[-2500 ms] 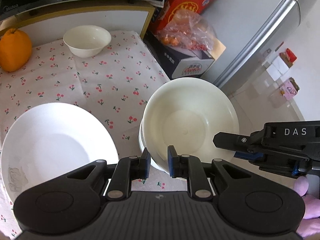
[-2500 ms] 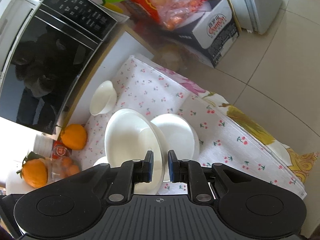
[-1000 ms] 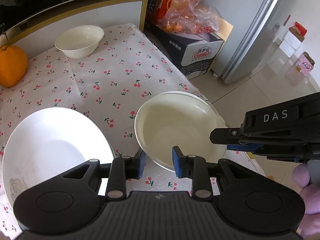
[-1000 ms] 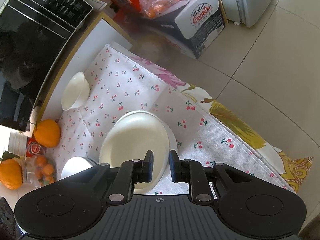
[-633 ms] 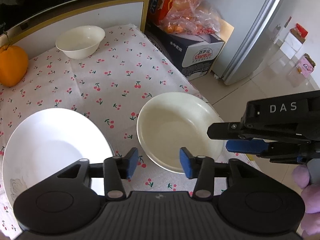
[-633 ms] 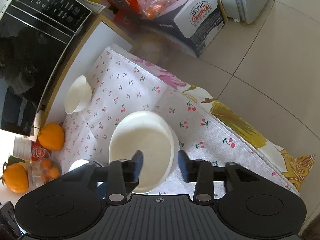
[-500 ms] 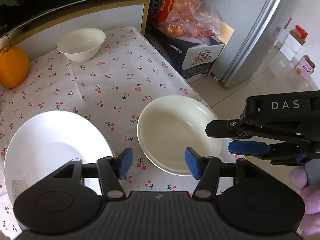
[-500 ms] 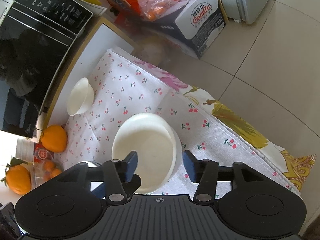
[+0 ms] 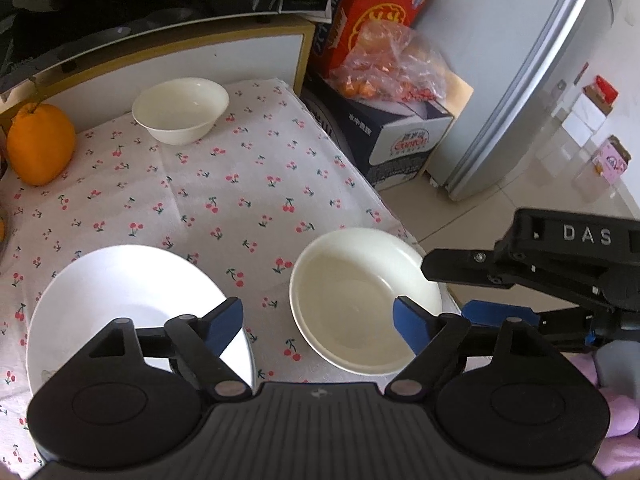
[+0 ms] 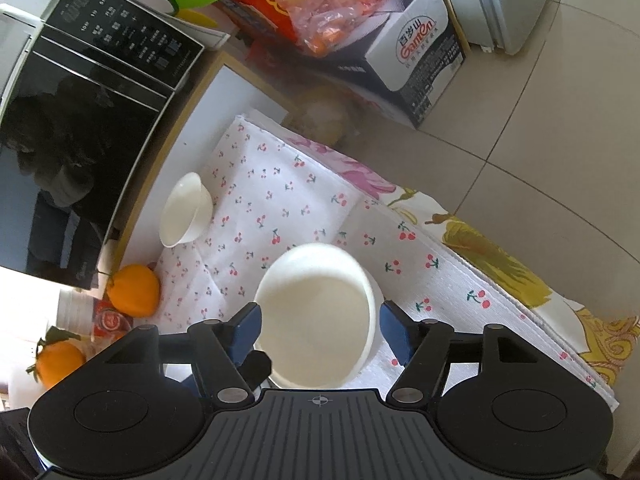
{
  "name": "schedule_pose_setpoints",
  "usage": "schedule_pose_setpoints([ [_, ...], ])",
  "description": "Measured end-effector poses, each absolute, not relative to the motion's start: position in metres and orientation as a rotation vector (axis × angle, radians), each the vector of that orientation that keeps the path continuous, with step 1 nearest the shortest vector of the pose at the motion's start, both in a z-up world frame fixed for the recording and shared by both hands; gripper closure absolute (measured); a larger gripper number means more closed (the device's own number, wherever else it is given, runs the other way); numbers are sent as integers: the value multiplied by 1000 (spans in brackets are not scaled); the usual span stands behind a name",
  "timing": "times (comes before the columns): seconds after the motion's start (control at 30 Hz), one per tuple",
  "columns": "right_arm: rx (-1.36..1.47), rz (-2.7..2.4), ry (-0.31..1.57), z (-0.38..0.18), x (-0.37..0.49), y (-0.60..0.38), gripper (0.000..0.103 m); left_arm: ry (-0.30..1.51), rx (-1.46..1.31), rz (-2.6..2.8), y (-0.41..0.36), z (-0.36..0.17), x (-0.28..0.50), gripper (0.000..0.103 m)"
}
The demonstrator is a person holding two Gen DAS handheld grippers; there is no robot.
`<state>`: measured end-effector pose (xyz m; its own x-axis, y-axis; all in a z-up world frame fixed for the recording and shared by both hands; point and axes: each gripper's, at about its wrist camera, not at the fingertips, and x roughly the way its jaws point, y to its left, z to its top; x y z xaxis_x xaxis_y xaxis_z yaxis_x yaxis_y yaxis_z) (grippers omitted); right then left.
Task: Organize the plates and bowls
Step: 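Move both tools to the white bowl beside the microwave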
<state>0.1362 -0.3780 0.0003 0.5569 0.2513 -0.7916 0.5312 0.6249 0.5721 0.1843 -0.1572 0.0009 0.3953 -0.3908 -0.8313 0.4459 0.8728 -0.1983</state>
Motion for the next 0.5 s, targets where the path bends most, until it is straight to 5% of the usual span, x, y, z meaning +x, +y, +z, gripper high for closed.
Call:
schedule_pose_setpoints([
  [0.5, 819, -160, 936, 18, 145, -371, 24, 992, 31, -456, -133, 0, 206, 9],
])
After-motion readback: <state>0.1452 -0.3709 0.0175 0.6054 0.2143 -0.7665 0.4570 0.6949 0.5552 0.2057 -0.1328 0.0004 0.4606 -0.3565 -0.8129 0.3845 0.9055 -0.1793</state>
